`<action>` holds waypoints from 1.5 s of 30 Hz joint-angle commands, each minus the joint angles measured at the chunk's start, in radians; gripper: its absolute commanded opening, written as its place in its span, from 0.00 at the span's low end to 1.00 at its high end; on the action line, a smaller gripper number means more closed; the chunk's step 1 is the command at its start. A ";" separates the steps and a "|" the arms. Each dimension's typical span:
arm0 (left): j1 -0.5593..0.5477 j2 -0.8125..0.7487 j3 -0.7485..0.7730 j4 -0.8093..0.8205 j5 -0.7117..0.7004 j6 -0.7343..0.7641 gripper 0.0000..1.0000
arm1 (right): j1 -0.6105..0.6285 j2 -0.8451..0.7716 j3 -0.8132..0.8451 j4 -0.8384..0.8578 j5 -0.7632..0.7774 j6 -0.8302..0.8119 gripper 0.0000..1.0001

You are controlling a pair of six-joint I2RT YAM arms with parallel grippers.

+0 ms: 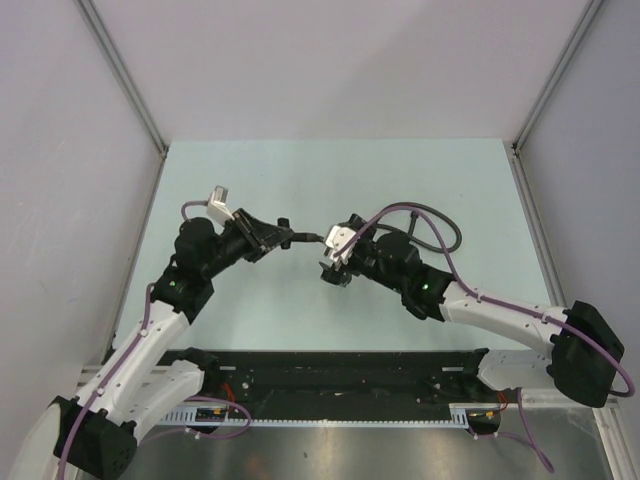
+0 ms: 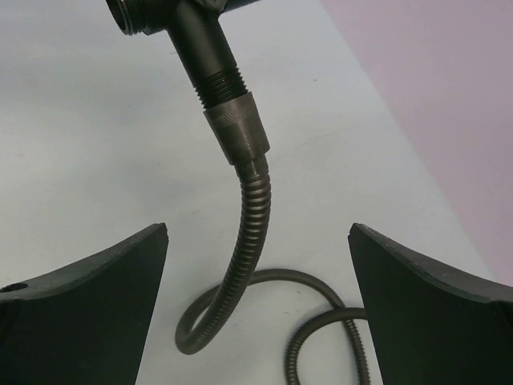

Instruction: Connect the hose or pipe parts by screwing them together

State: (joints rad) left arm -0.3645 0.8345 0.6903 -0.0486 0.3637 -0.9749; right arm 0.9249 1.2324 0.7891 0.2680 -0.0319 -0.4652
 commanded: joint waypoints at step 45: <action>-0.093 -0.054 -0.218 0.415 0.445 0.803 0.00 | -0.347 0.205 0.124 0.126 -1.066 0.534 0.00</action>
State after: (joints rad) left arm -0.4355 0.8639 0.4950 0.3096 0.7658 -0.4534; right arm 0.6262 1.4197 0.8486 0.2512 -1.0088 -0.0994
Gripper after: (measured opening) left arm 0.273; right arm 0.233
